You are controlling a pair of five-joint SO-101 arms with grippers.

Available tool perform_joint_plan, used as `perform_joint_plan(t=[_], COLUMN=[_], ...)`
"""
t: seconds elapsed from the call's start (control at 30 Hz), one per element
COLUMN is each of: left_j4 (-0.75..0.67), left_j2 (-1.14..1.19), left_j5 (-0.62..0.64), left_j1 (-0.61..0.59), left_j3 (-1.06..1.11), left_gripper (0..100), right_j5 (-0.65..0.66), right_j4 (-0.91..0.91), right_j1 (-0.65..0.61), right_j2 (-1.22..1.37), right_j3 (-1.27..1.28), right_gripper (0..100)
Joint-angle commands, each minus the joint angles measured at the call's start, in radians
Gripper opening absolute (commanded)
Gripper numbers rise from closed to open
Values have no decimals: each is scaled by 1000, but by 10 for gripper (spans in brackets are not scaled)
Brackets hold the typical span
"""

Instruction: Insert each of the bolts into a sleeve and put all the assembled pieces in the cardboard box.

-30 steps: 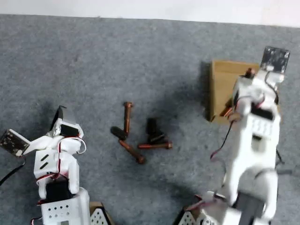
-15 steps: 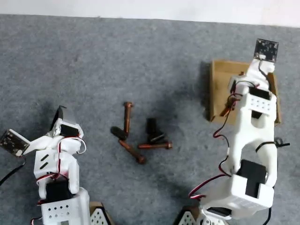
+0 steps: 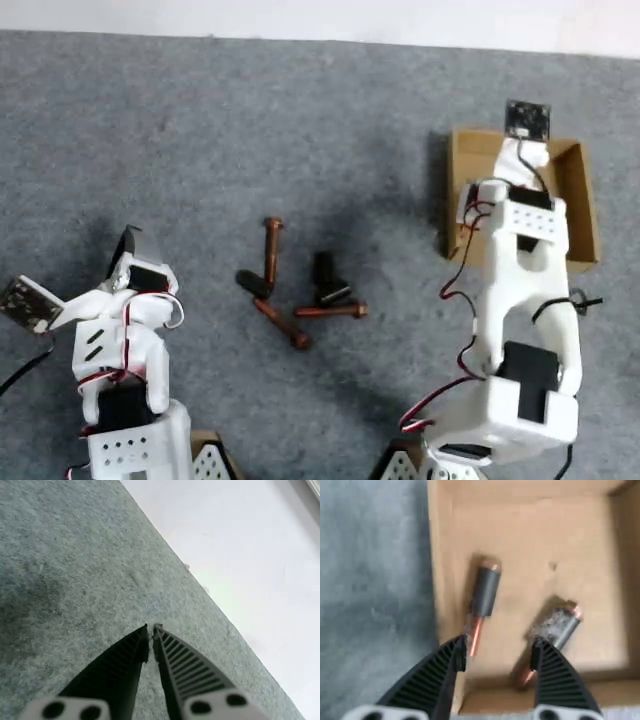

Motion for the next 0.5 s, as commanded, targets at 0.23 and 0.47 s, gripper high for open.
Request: perform_joint_plan(t=[0.23,0.47], left_j4=[-17,-17], left_j2=[-10,-10], left_j5=[-8,-8], left_j1=[-4,-4], left_j3=[24,24], left_gripper=[42,42], right_j5=[-6,-5], right_j4=[166,111], right_j1=[-377,-711], right_j2=[-542,-743], right_j3=[182,470], right_gripper=[181,181])
